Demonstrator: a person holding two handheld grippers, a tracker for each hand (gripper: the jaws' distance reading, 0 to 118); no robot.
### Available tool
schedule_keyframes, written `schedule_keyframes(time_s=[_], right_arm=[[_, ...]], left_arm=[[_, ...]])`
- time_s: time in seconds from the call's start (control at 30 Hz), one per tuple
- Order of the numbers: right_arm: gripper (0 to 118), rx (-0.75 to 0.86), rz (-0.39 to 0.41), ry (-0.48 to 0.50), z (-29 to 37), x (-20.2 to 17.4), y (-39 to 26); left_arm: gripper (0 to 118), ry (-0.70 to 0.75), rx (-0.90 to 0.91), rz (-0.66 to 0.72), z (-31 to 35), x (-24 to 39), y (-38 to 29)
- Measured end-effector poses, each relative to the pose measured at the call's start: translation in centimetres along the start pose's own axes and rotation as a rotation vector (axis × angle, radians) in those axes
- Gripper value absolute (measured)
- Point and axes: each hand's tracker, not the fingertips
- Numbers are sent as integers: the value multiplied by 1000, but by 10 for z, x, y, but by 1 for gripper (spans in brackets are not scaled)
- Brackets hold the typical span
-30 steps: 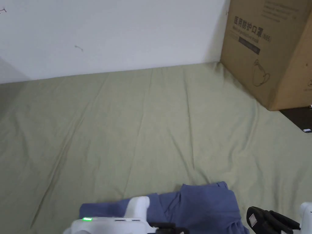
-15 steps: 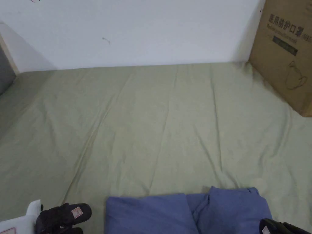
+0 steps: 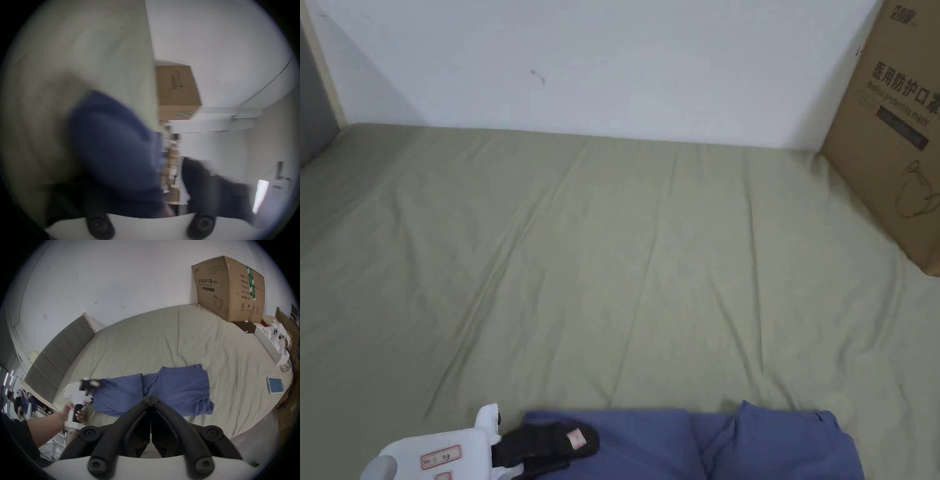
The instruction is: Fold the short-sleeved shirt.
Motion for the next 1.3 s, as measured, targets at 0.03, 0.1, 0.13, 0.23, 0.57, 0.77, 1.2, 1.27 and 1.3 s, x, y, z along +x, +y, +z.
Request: schedule_keyframes(time_s=[0.03,0.1,0.13,0.23,0.57,0.77,1.2,1.27,1.3], right_arm=[[0,-2,-13,6,1,0,-1],[0,-8,-24,8,2,2,-2],[0,-10,-25,7,3,3,-3],[0,-10,-20,6,7,8,-5],[0,50,-89,63,19,39,-17],[0,55,-143,55,26,66,-27],[0,144,-243,-41,70,114,-27],[0,143,-260,-46,67,118,-27],[0,137,-269,-43,64,120,-27]], left_arm=[[10,200,1,-21,-1,-6,-1],[10,29,46,5,3,2,-8],[10,113,16,-3,1,7,-6],[11,242,48,-92,14,50,-16],[10,965,140,-551,79,186,-38],[11,600,-27,-389,-28,217,-53],[115,485,-194,-311,-163,204,-66],[113,562,-170,-387,-139,212,-64],[106,590,-151,-432,-124,221,-63]])
